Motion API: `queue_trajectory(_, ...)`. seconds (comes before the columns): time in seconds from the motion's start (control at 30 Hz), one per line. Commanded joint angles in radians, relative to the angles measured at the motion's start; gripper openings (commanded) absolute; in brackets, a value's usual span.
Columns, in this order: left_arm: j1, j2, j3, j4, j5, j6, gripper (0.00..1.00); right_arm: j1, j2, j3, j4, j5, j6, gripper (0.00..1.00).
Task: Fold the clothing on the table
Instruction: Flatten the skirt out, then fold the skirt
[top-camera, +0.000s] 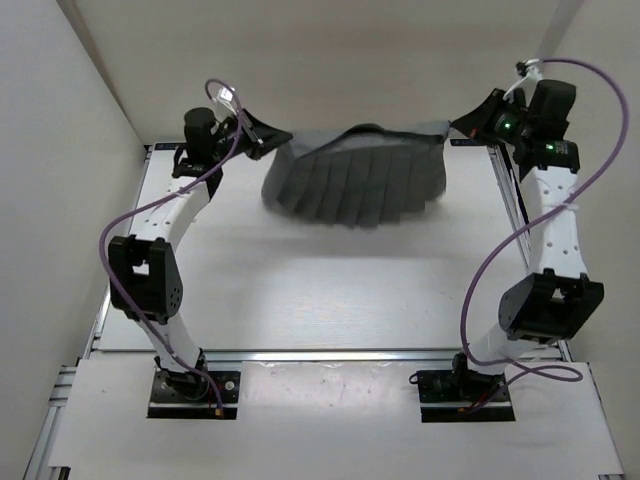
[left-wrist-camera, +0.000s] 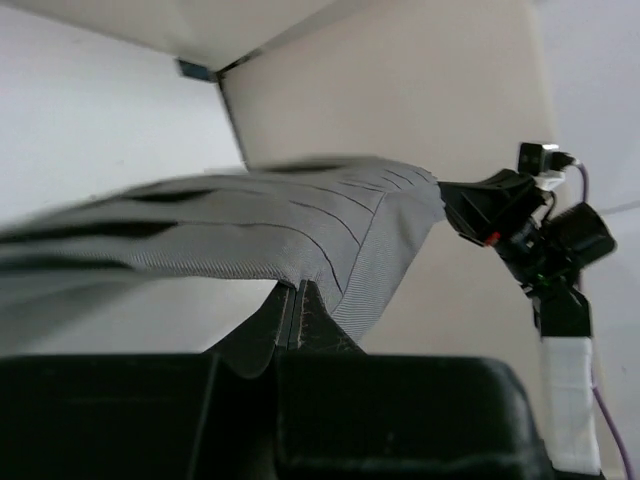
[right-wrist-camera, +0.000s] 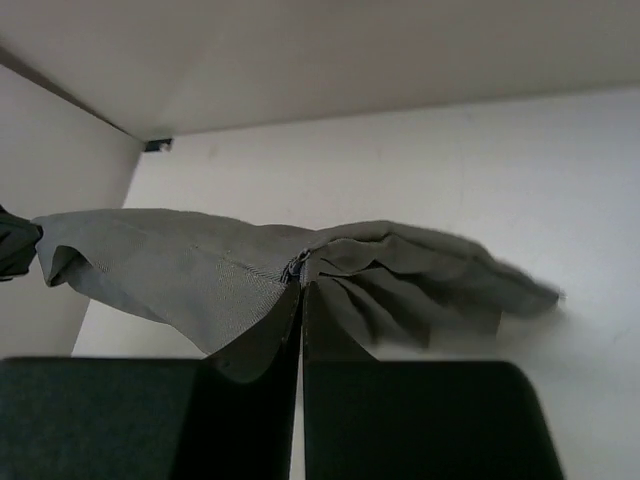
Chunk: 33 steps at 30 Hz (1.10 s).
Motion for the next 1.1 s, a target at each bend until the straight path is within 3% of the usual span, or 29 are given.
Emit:
queue_trajectory(0.0,0.056,-0.109,-0.023,0.144,0.052,-0.068,0.0,-0.038,-0.085,0.005,0.089,-0.073,-0.001,0.0)
queue_trajectory(0.17,0.053,-0.279,-0.326,0.173,0.047,-0.039,0.0,0.021,-0.252,-0.316,0.113,-0.078,-0.006,0.0)
queue_trajectory(0.33,-0.03,-0.469,-0.748,0.069,-0.014,0.037,0.0,0.089,-0.432,-0.778,0.106,-0.094,0.039,0.0)
queue_trajectory(0.43,-0.082,-0.648,-0.96,0.027,-0.028,0.012,0.0,0.1,-0.553,-0.957,0.017,-0.122,0.08,0.0)
queue_trajectory(0.53,-0.088,-0.858,-1.109,-0.034,-0.051,-0.068,0.0,0.178,-0.674,-1.014,-0.061,-0.073,0.117,0.0)
queue_trajectory(0.63,-0.02,-1.082,-1.16,-0.213,-0.075,-0.108,0.0,0.187,-0.77,-1.023,-0.17,-0.075,0.142,0.0)
queue_trajectory(0.73,0.092,-1.245,-1.193,-0.348,-0.011,-0.152,0.0,0.187,-0.837,-0.997,-0.25,-0.044,0.149,0.0)
queue_trajectory(0.8,0.12,-1.287,-1.197,-0.39,-0.022,-0.159,0.0,0.192,-0.848,-0.973,-0.273,-0.027,0.154,0.0)
queue_trajectory(0.9,0.094,-1.244,-1.148,-0.469,-0.121,-0.093,0.0,0.186,-0.791,-0.934,-0.244,-0.029,0.154,0.0)
queue_trajectory(1.07,0.051,-0.987,-0.897,-0.558,-0.29,0.077,0.0,0.135,-0.661,-0.882,-0.089,-0.024,0.148,0.0)
